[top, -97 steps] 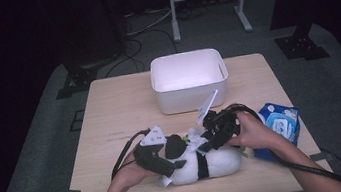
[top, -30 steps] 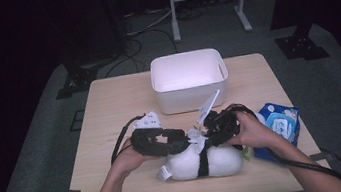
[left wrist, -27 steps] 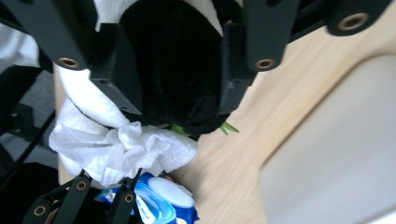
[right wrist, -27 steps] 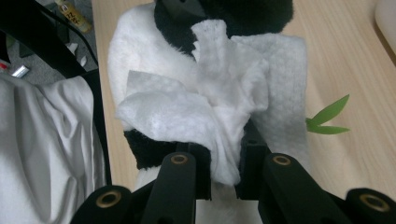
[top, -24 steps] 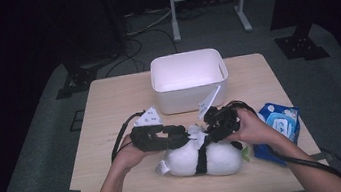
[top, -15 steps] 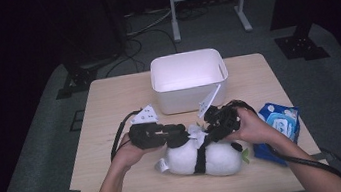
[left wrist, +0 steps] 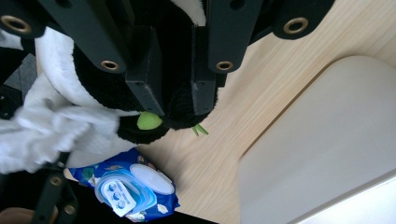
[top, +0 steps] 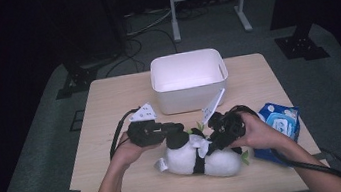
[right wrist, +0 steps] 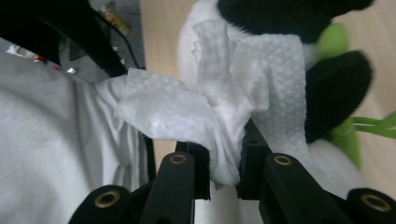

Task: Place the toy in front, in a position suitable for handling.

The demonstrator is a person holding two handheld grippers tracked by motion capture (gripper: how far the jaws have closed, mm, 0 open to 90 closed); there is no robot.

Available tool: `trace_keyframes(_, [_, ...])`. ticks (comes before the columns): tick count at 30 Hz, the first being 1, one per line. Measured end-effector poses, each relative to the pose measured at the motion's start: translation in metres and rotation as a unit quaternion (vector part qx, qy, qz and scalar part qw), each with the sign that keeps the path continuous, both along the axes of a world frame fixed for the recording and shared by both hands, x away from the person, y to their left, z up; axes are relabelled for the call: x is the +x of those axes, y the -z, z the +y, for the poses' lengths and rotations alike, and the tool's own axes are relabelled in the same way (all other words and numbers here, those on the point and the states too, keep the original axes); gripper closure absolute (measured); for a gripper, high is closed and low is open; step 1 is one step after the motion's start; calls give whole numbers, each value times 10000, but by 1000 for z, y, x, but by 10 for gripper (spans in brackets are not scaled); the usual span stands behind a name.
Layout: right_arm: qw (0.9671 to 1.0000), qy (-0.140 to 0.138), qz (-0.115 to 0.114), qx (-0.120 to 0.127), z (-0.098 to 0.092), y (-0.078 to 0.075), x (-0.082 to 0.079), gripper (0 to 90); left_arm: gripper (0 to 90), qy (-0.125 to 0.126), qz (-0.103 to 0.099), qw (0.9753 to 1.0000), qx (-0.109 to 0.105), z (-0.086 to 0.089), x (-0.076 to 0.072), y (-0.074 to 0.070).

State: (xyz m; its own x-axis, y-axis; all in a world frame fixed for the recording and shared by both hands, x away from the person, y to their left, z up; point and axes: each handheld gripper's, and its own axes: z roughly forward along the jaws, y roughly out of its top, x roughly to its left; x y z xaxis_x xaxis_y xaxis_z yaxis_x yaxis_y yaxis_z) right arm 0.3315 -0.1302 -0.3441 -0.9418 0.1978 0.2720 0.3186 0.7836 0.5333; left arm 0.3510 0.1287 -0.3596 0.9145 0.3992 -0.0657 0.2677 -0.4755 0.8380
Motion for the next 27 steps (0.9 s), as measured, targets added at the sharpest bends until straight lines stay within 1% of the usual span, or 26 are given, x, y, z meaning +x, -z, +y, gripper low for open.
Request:
trace_keyframes(6, [9997, -173, 167, -84, 4, 6, -9, 788, 757, -16, -80, 10000, 17, -3, 0, -2])
trace_keyframes(9, [9990, -281, 313, -153, 8, 13, -12, 792, 762, -23, -64, 10000, 18, -4, 2, -3])
trace_keyframes(11, [9989, -294, 245, -278, 12, 17, -15, 796, 762, -31, -71, 10000, 41, -4, 2, -3])
trace_keyframes(12, [9990, -272, 227, -283, 14, 18, -15, 797, 762, -29, -67, 10000, 36, -4, 2, -3])
trace_keyframes(14, [9987, -280, 258, -345, 18, 23, -16, 801, 762, -7, -79, 10000, 40, -5, 1, -3])
trace_keyframes(17, [9983, -293, 177, -477, 25, 29, -17, 807, 762, -4, -127, 9999, 104, -5, -1, -5])
trace_keyframes(20, [9976, -333, -63, -612, 31, 32, -18, 809, 763, -36, -179, 9998, 124, -3, -2, -6])
trace_keyframes(22, [9970, -285, -167, -706, 34, 33, -17, 810, 764, -92, -177, 9998, 97, 0, -3, -6])
trace_keyframes(24, [9967, -221, -217, -751, 35, 36, -14, 811, 764, -123, -172, 9998, 73, 2, -3, -5])
trace_keyframes(27, [9954, -155, -374, -868, 38, 39, -11, 811, 764, -185, -191, 9996, 46, 6, -4, -5])
